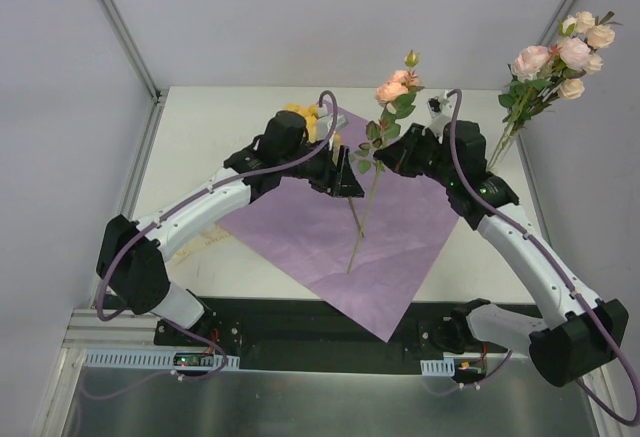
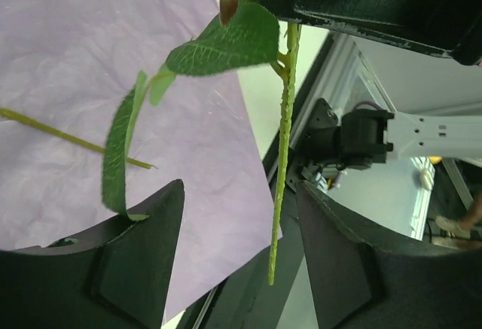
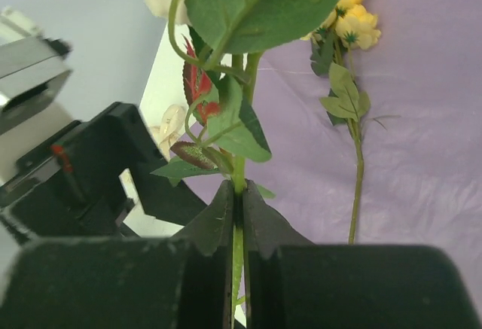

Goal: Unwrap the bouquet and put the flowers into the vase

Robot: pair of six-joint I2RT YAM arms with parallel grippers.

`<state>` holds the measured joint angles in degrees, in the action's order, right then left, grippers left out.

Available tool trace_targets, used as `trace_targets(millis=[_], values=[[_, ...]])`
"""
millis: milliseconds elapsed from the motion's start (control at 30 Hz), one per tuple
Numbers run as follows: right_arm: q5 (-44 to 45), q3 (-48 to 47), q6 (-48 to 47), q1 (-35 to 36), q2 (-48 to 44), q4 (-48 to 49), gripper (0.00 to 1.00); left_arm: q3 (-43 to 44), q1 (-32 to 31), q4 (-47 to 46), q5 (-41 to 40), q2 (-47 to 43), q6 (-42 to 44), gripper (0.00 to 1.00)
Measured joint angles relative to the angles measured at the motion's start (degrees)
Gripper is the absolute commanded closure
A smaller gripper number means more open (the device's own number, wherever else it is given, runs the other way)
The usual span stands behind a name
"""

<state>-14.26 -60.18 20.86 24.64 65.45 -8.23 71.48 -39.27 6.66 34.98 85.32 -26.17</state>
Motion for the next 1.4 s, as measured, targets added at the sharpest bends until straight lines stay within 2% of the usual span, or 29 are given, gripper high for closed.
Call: trace_targets(millis=[133,233,333,367,400,433,467,500,567,600,700,833,1067,1233,1400], values=[[-1.31,-0.68,-2.99,0.44,-1.6,0.17,0.99,1.66,-0.42,-0.42,5.38,2.25,0.02,0.4],[-1.51,-0.66,-3.43,0.76,-2.27,0.63,0.99,2.1,-1.4,-0.79,8.46,4.07,0.0,0.44],[-1.49,-0.31,-3.41,1.01,-2.54,2.12,0.99,2.08,-2.51,-0.85,10.34,4.98,-0.02,0.59],[-1.49,-0.09,-3.32,1.11,-2.67,2.51,0.99,2.08,-2.78,-1.01,10.71,5.07,-0.07,0.65],[-1.51,0.26,-3.13,1.22,-2.84,2.95,0.99,2.08,-2.91,-1.22,11.17,5.14,-0.07,0.78],[-1.53,0.79,-2.89,1.38,-3.06,3.61,0.99,2.1,-3.06,-1.38,11.37,5.22,-0.09,0.83],[-1.57,1.05,-2.73,1.49,-3.15,3.87,0.96,2.08,-3.08,-1.46,11.45,5.25,-0.15,0.87],[-1.64,1.16,-2.51,1.51,-3.15,3.91,0.81,2.08,-3.08,-1.53,11.43,5.27,-0.07,0.94],[-1.53,1.11,-2.47,1.55,-3.15,3.52,0.67,2.08,-3.08,-1.64,11.23,5.27,0.26,0.99],[-1.42,0.87,-2.51,1.55,-3.15,2.64,0.6,2.08,-3.08,-1.49,10.97,5.27,0.66,1.0],[-1.97,-2.05,-3.43,1.49,-2.51,-3.21,0.56,2.08,-3.15,-0.55,8.92,5.16,2.91,1.0],[-6.95,-8.98,-3.89,-0.31,0.22,-11.13,0.53,2.08,-3.21,1.31,5.51,4.5,6.01,1.0],[-17.68,-9.9,-2.01,-6.12,2.6,-17.92,0.52,2.08,-4.98,2.62,1.68,2.21,10.16,1.0],[-20.79,-11.3,-2.51,-6.45,4.68,-21.66,0.52,2.08,-6.71,3.43,-0.87,1.6,12.83,1.0],[-21.99,-12.37,-3.3,-6.45,4.7,-22.69,0.58,2.08,-7.78,4.28,-2.12,1.6,14.36,1.0]])
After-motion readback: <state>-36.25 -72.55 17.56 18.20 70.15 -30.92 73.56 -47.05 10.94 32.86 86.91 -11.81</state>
